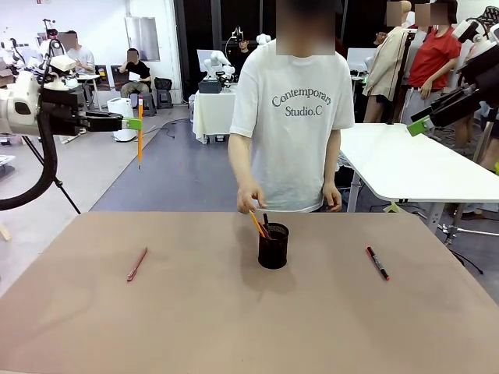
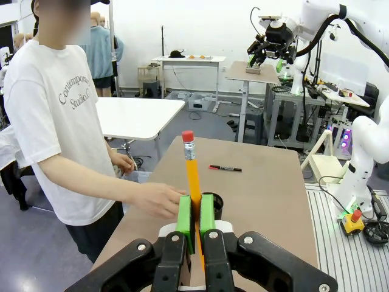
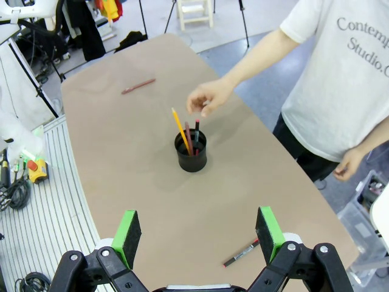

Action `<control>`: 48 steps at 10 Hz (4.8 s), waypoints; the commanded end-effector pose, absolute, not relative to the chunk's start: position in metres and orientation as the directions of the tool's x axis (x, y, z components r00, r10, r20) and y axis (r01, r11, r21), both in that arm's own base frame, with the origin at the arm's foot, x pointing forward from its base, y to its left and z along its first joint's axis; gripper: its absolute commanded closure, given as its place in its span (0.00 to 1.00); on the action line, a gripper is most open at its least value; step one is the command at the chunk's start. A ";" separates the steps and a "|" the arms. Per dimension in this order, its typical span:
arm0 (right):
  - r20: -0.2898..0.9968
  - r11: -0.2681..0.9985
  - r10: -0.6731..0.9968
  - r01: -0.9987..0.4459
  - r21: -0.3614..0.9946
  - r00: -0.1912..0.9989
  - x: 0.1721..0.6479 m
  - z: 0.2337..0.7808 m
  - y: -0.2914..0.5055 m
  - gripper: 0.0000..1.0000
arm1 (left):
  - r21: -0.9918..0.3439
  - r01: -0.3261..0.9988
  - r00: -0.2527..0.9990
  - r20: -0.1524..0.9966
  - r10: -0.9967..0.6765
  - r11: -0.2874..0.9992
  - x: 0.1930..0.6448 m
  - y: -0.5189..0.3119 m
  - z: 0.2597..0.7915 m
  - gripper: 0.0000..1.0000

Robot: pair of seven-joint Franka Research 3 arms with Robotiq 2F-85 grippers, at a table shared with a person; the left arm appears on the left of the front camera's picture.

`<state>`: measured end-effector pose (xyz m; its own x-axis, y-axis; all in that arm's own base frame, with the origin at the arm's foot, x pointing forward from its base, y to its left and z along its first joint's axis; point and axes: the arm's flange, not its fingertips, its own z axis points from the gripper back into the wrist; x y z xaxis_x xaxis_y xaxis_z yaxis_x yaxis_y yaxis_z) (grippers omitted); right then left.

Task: Place the pens into the pen holder.
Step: Pick up a writing instrument from the table and place it into the Pen holder.

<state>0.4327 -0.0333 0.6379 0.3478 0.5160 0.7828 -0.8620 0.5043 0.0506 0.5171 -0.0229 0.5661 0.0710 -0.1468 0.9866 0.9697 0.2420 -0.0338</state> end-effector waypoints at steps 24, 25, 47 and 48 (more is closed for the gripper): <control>0.790 0.500 0.511 -0.865 0.049 0.339 0.433 0.638 -0.032 0.00 | 0.080 0.966 -0.069 0.996 -0.052 0.248 0.567 -0.159 0.539 1.00; 0.790 0.500 0.511 -0.865 0.049 0.339 0.433 0.638 -0.032 0.00 | 0.088 0.965 -0.081 0.996 -0.041 0.247 0.572 -0.166 0.534 1.00; 0.790 0.500 0.511 -0.865 0.049 0.339 0.433 0.638 -0.032 0.00 | 0.108 0.985 -0.110 0.994 0.013 0.135 0.594 -0.317 0.409 1.00; 0.790 0.500 0.511 -0.865 0.049 0.339 0.433 0.638 -0.032 0.00 | 0.080 0.990 -0.082 0.997 0.008 0.117 0.594 -0.325 0.394 1.00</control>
